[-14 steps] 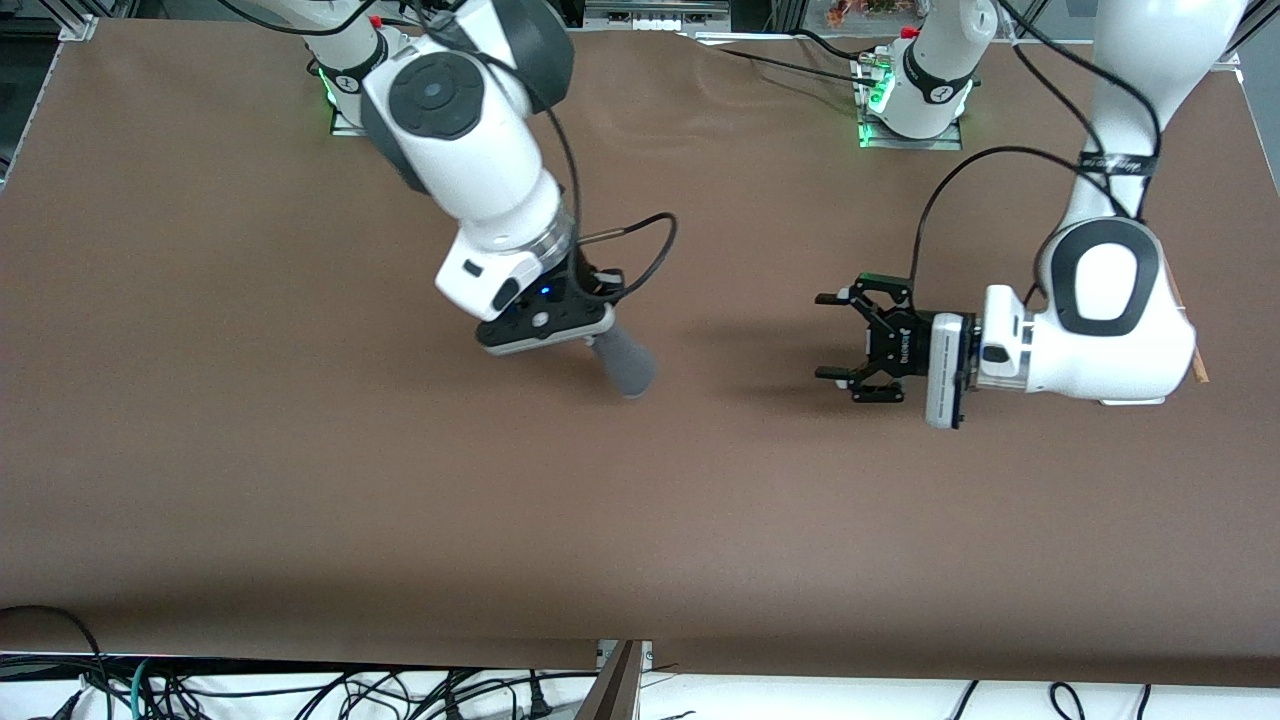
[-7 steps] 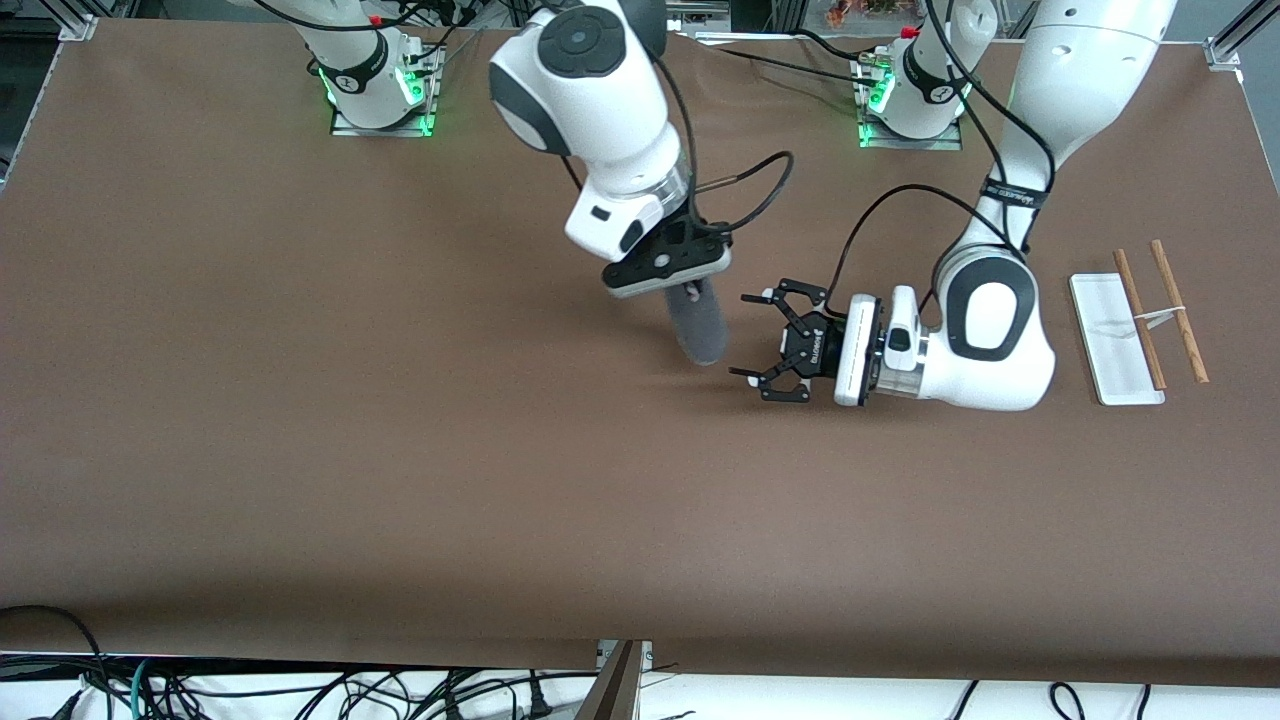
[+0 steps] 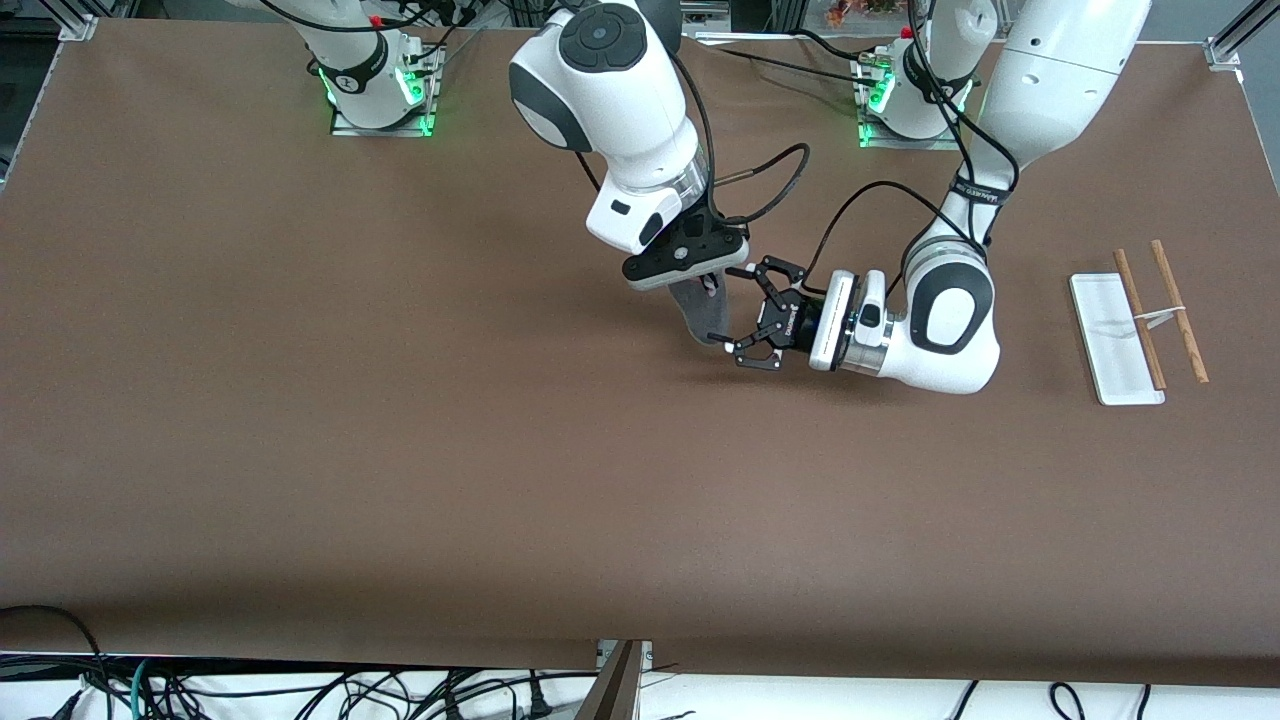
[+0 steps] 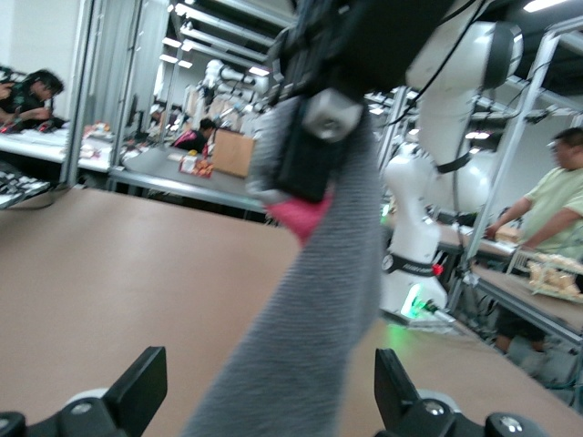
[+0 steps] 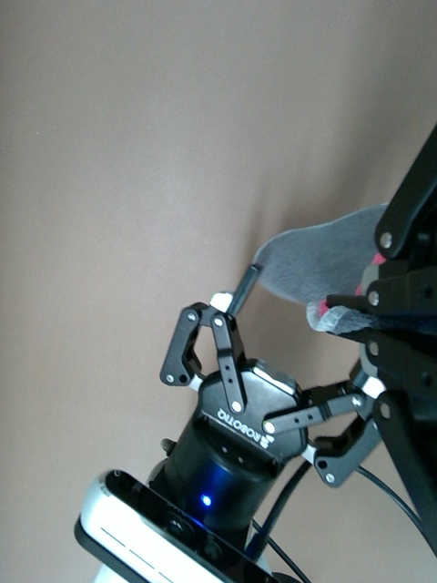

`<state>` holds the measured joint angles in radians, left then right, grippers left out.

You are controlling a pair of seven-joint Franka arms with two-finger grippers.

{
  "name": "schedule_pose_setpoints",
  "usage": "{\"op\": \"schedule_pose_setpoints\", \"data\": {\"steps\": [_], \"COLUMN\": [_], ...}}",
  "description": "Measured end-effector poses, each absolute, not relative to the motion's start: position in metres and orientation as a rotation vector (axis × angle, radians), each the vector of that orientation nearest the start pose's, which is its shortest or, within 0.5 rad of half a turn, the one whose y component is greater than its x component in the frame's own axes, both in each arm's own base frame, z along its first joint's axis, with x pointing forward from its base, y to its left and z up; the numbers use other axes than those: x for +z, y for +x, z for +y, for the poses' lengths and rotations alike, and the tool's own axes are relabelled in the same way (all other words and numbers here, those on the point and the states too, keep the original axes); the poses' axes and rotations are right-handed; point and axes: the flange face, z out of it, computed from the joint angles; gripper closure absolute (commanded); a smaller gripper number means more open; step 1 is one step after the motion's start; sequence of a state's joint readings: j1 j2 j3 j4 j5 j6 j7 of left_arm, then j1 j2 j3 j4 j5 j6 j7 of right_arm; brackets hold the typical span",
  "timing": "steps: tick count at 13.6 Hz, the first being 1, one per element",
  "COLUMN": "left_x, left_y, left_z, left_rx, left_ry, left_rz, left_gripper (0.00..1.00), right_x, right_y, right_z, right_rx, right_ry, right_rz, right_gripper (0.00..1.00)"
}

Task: Pass towel and hang on rack
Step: 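Grasp the towel with the left gripper beside the right gripper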

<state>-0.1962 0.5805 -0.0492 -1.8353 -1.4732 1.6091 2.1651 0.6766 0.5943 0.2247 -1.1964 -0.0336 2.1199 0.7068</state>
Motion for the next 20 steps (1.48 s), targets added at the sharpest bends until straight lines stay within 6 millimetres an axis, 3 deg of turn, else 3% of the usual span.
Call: {"op": "schedule_pose_setpoints", "data": {"steps": [6,7,10,11,20], "left_x": [0.215,0.207,0.191,0.191,0.192], "left_y": [0.556,0.554,0.55,0.55,0.553], "left_z": [-0.234,-0.233,-0.234,-0.233,-0.228], "left_rx": [0.813,0.81,0.823,0.829,0.853], "left_ry": [1.145,1.145,1.13,1.127,1.122], "left_rz": [-1.221,-1.218,-1.228,-1.233,-1.242], "left_gripper": [0.01,0.14,0.86,1.0,1.0], "right_x": [0.481,0.481,0.481,0.481,0.482], "right_y": [0.506,0.506,0.507,0.507,0.509], "right_z": [0.56,0.56,0.56,0.56,0.558], "right_rx": [-0.262,-0.262,-0.264,-0.265,-0.269], "right_ry": [-2.809,-2.809,-2.809,-2.809,-2.81], "right_rz": [-0.206,-0.206,-0.204,-0.204,-0.198], "right_gripper": [1.0,1.0,1.0,1.0,1.0]}}
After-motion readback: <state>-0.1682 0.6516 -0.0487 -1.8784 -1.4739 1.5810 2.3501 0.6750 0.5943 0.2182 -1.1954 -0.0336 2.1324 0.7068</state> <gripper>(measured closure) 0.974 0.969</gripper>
